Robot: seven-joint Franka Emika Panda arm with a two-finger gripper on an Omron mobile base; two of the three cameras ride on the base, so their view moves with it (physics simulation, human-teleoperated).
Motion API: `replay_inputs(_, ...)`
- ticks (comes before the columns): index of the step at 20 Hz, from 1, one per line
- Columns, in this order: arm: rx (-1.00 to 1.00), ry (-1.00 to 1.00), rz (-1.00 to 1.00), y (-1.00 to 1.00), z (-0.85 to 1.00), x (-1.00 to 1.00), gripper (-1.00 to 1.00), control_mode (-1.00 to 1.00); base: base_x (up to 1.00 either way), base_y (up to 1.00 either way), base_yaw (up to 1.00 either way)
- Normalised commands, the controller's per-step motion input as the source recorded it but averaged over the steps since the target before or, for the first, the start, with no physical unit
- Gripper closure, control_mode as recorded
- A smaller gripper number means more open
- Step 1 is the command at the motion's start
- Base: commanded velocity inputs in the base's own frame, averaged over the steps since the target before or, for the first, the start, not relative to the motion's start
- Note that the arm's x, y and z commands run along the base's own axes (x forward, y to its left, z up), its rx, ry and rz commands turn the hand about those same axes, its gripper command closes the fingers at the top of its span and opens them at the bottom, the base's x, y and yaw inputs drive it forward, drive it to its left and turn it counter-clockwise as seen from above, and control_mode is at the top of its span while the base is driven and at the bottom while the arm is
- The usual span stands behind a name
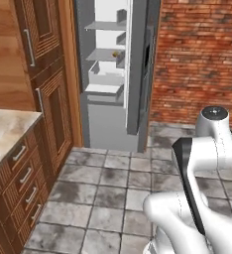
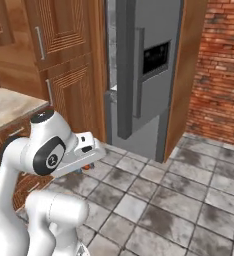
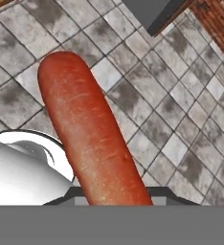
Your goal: Place the cold items (carrot and squash) from the fridge in one tupperware on the dining counter. Place the warm items (hot dog and kebab skewer) in the stove area in another tupperware.
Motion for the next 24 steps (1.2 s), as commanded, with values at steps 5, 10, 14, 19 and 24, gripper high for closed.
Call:
replay_inputs(5, 0.0, 0.0, 0.0, 0.0, 0.0, 0.0, 1.0, 1.0, -0.82, -1.0, 0.11)
replay_inputs(10, 0.0, 0.0, 0.0, 0.0, 0.0, 0.0, 1.0, 1.0, -0.66, -1.0, 0.08)
replay_inputs(14, 0.0, 0.0, 0.0, 0.0, 0.0, 0.0, 1.0, 1.0, -0.56, -1.0, 0.05)
replay_inputs(19, 0.0, 0.0, 0.0, 0.0, 0.0, 0.0, 1.0, 1.0, -0.56, -1.0, 0.04)
replay_inputs(24, 0.0, 0.0, 0.0, 0.0, 0.0, 0.0, 1.0, 1.0, -0.54, -1.0, 0.03)
